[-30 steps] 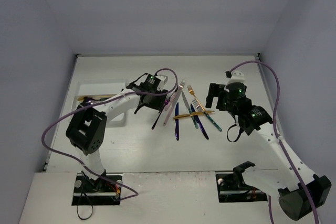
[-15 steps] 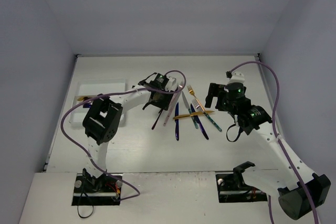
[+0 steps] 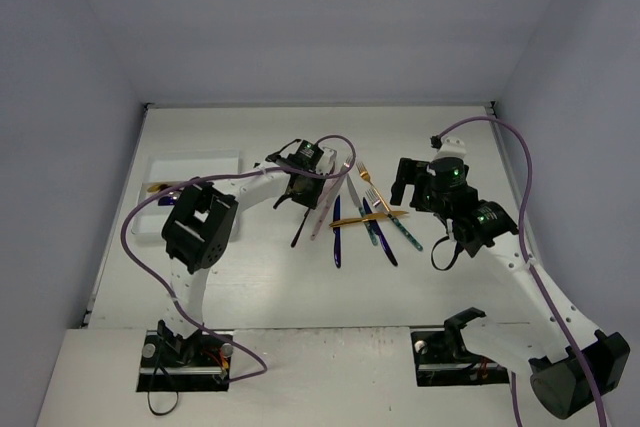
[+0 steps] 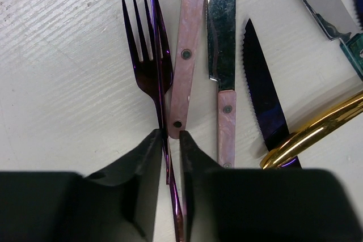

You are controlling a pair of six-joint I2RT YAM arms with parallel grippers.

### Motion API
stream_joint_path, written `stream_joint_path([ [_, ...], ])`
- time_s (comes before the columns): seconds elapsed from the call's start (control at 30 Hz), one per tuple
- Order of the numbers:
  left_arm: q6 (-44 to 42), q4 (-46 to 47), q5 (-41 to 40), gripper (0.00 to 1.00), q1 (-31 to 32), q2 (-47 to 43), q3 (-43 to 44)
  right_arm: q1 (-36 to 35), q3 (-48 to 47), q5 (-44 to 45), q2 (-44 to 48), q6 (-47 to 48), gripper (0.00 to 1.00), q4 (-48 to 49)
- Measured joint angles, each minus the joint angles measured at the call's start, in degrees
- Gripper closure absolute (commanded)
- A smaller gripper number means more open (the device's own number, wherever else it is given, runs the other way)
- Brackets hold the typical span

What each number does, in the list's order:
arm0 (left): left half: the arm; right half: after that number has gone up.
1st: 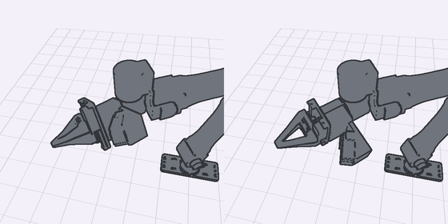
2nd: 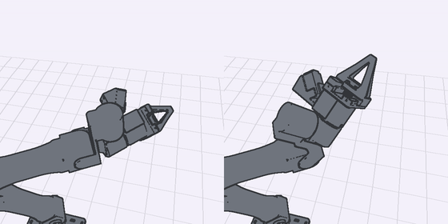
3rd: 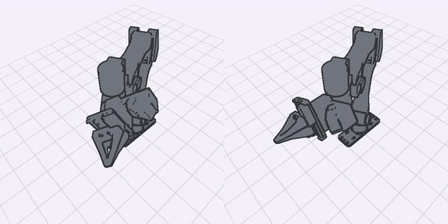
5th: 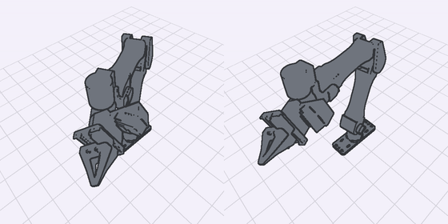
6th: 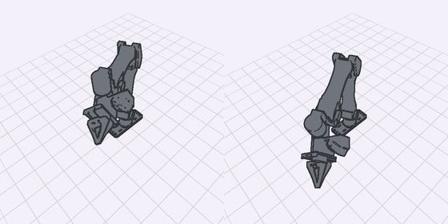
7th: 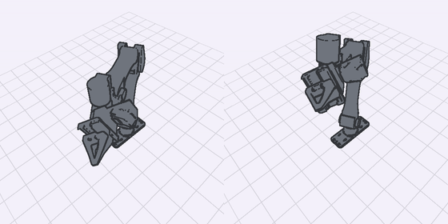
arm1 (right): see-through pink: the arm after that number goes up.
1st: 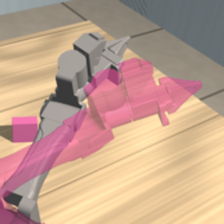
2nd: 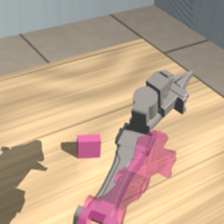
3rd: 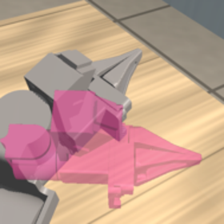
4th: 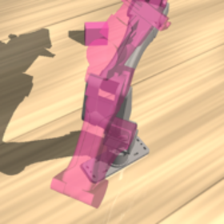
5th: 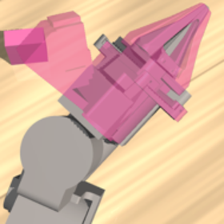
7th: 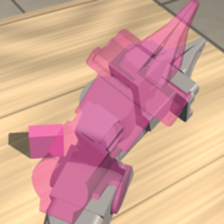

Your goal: Sort the eating utensils into containers

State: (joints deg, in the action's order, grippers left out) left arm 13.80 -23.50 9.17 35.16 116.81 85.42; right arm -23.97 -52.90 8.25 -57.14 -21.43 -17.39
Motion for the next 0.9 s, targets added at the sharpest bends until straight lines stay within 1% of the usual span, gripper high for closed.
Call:
stream_joint_path([
  [0.33, 0.04, -0.31, 0.0, 0.91, 0.0, 0.0, 0.01, 0.0, 0.0, 0.0, -0.08, 0.0, 0.0, 0.0],
  [0.37, 0.05, -0.31, -0.01, 0.93, 0.0, 0.0, 0.01, 0.0, 0.0, 0.0, -0.14, 0.0, 0.0, 0.0],
  [0.4, 0.05, -0.31, -0.03, 1.0, 0.0, 0.0, 0.01, 0.0, 0.0, 0.0, -0.21, 0.0, 0.0, 0.0],
  [0.9, 0.39, -0.33, -2.27, 1.0, 0.0, -0.09, 0.01, 0.0, 0.0, -0.02, -0.81, 0.02, 0.0, 0.0],
])
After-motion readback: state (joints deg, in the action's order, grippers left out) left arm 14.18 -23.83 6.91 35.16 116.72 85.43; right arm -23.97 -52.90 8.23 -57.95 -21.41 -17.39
